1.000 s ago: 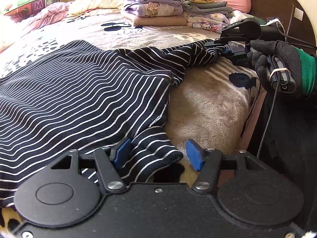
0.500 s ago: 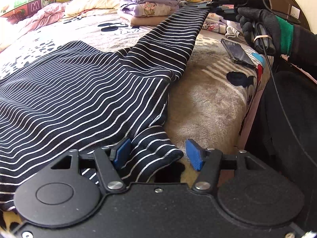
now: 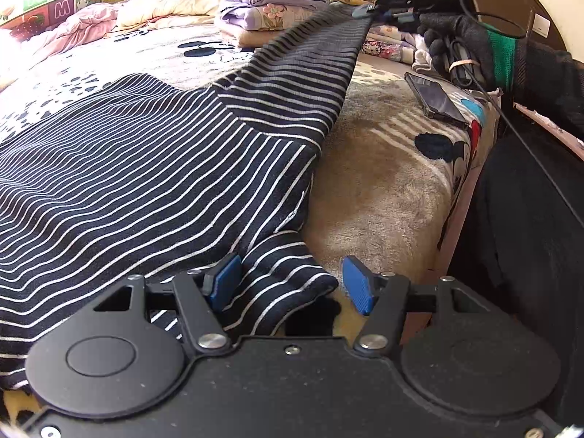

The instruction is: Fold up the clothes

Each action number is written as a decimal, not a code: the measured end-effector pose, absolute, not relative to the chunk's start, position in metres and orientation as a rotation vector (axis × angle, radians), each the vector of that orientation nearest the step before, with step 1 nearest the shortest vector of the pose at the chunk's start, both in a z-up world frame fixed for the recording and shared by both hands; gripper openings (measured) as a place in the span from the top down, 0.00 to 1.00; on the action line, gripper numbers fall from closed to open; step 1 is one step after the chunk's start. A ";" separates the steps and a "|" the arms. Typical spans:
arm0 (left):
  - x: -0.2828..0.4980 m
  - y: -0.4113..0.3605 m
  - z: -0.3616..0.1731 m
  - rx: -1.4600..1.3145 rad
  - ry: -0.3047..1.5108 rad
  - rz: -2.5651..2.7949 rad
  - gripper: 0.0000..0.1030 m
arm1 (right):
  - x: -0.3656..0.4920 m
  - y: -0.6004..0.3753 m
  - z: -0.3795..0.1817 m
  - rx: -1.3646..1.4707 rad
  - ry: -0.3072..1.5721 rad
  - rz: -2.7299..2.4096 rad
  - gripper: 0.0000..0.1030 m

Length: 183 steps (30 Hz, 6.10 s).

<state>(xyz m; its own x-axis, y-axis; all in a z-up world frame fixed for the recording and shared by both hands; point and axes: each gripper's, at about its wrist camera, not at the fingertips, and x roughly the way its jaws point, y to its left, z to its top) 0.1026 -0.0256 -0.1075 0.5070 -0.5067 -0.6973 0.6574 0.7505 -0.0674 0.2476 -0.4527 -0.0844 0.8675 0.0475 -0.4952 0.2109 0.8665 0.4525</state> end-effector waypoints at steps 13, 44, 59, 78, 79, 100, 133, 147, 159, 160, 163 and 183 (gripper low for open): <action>0.108 -0.005 -0.098 0.128 0.776 -0.753 0.42 | 0.204 -0.314 -0.078 0.249 0.519 0.268 0.55; 0.232 -0.078 -0.071 -0.037 0.748 -0.644 0.72 | 0.135 -0.250 -0.116 -0.014 0.536 0.433 0.54; 0.294 -0.105 -0.096 -0.064 0.824 -0.469 0.93 | 0.146 -0.277 -0.129 0.060 0.592 0.428 0.48; 0.346 -0.229 -0.087 0.073 0.930 -0.834 0.74 | 0.155 -0.288 -0.130 0.105 0.607 0.452 0.46; 0.352 -0.235 -0.088 0.079 0.930 -0.816 0.74 | 0.155 -0.288 -0.130 0.106 0.607 0.454 0.46; 0.399 -0.276 -0.067 -0.043 0.809 -0.842 0.62 | 0.166 -0.292 -0.126 0.135 0.625 0.499 0.37; 0.204 -0.058 -0.097 -0.205 0.800 -0.581 0.62 | 0.262 -0.420 -0.152 0.974 0.425 0.039 0.44; 0.195 -0.053 -0.098 -0.224 0.789 -0.553 0.61 | 0.281 -0.402 -0.146 0.899 0.475 0.129 0.36; 0.167 -0.023 -0.088 -0.289 0.779 -0.497 0.60 | 0.277 -0.446 -0.139 0.885 0.326 -0.134 0.35; 0.162 -0.017 -0.087 -0.293 0.774 -0.485 0.60 | 0.276 -0.438 -0.135 0.854 0.322 -0.102 0.35; 0.151 0.002 -0.085 -0.313 0.763 -0.440 0.60 | 0.272 -0.414 -0.122 0.760 0.307 -0.008 0.34; 0.212 0.074 -0.092 -0.221 0.744 -0.320 0.60 | 0.314 -0.254 -0.081 0.369 0.613 0.459 0.36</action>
<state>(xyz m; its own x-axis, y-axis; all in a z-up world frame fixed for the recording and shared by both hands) 0.2119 0.0736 -0.0918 0.6910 -0.3607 -0.6264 0.2059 0.9289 -0.3077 0.3142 -0.2543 -0.0806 0.7242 0.5119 -0.4621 -0.2989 0.8369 0.4585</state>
